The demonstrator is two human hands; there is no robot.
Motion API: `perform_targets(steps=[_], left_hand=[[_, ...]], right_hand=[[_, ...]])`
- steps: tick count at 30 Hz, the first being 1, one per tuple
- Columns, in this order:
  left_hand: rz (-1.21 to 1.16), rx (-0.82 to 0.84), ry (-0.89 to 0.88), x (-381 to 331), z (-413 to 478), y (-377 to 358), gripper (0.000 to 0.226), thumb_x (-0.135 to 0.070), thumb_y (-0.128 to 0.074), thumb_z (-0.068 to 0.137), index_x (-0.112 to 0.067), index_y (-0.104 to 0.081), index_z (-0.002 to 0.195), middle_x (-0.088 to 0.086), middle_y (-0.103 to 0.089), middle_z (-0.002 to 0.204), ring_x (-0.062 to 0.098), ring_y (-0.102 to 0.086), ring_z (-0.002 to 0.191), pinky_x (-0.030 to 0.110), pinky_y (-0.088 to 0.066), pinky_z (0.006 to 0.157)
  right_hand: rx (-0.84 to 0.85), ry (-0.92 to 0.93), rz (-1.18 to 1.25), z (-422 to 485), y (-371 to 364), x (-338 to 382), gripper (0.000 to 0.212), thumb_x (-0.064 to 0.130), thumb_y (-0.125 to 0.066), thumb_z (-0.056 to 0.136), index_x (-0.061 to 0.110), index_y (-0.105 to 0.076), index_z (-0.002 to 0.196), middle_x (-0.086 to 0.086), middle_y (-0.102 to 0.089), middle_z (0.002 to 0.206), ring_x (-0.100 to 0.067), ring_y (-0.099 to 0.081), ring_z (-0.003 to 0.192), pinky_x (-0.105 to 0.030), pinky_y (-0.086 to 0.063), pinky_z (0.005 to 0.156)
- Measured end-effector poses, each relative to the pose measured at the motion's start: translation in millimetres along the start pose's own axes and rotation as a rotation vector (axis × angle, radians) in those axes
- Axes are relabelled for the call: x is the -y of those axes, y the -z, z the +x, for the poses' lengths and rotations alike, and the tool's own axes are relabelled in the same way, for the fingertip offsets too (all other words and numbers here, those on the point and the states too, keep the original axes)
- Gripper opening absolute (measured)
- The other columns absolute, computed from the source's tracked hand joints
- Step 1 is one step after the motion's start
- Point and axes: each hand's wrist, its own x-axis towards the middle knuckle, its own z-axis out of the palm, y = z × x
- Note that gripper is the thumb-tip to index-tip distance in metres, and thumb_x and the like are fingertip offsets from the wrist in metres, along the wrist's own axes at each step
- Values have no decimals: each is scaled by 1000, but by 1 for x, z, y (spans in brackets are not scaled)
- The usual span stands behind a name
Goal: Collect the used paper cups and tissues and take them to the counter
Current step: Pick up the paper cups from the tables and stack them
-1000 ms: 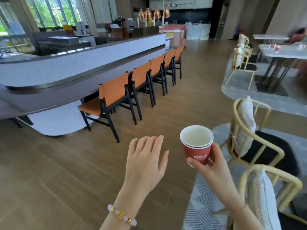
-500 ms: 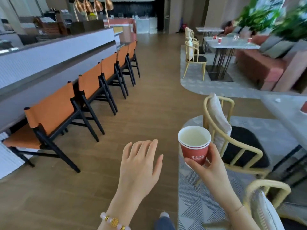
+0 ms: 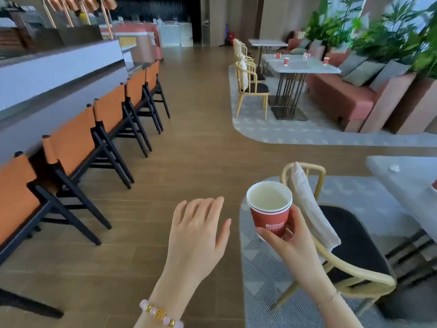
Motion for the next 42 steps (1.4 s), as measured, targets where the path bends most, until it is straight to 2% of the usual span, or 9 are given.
perform_targets(steps=[6, 10, 14, 18, 23, 30, 35, 42], left_hand=[[-33, 33, -65, 43, 90, -59, 45, -39, -39, 89, -13, -63, 117, 1, -69, 106, 23, -64, 100, 44, -48, 93], [-73, 17, -131, 79, 159, -96, 45, -38, -39, 90, -12, -63, 116, 2, -69, 105, 23, -64, 99, 44, -48, 92], [-114, 17, -215, 115, 234, -126, 44, -38, -39, 90, -12, -63, 116, 1, -69, 105, 23, -64, 99, 43, -48, 93], [-143, 19, -268, 143, 292, -154, 44, -38, -39, 90, -13, -63, 116, 0, -69, 105, 22, -64, 99, 43, -47, 93], [-162, 47, -300, 166, 350, -189, 44, -38, -39, 90, -12, -63, 116, 1, -69, 105, 22, -64, 99, 43, -48, 93], [-190, 84, -331, 174, 441, -254, 45, -38, -38, 90, -11, -63, 116, 2, -69, 106, 24, -64, 101, 45, -49, 90], [-196, 77, -364, 163, 527, -311, 43, -36, -41, 90, -11, -64, 116, 2, -69, 104, 24, -64, 99, 46, -48, 90], [-228, 96, -425, 131, 642, -374, 43, -37, -40, 90, -13, -62, 117, 0, -68, 106, 22, -63, 101, 45, -48, 92]], right_hand=[[-85, -24, -22, 91, -17, -20, 63, 14, -82, 70, 34, -50, 120, 13, -65, 113, -1, -61, 104, -21, -51, 86], [-148, -8, -39, 162, -37, -26, 66, 11, -81, 71, 31, -49, 124, 10, -64, 116, -2, -61, 104, -17, -50, 84], [-237, 4, -38, 234, -57, -25, 63, 8, -80, 72, 35, -49, 119, 11, -63, 114, 3, -61, 101, -10, -48, 80], [-279, -9, -35, 296, -72, -29, 64, 6, -79, 72, 25, -49, 126, 9, -63, 116, 2, -61, 102, -12, -49, 82], [-314, -27, -25, 359, -82, -40, 65, 7, -79, 72, 31, -46, 123, 15, -61, 114, 7, -59, 102, -7, -47, 78], [-396, -51, -20, 457, -61, -69, 62, 2, -79, 71, 21, -50, 122, 9, -63, 111, 4, -62, 96, -10, -48, 77], [-459, -51, -32, 546, -26, -94, 64, 5, -80, 70, 23, -49, 124, 12, -62, 110, 7, -61, 94, -5, -46, 75], [-485, -52, -49, 653, 23, -110, 64, 9, -80, 71, 24, -50, 125, 11, -64, 111, 4, -61, 98, -8, -47, 77]])
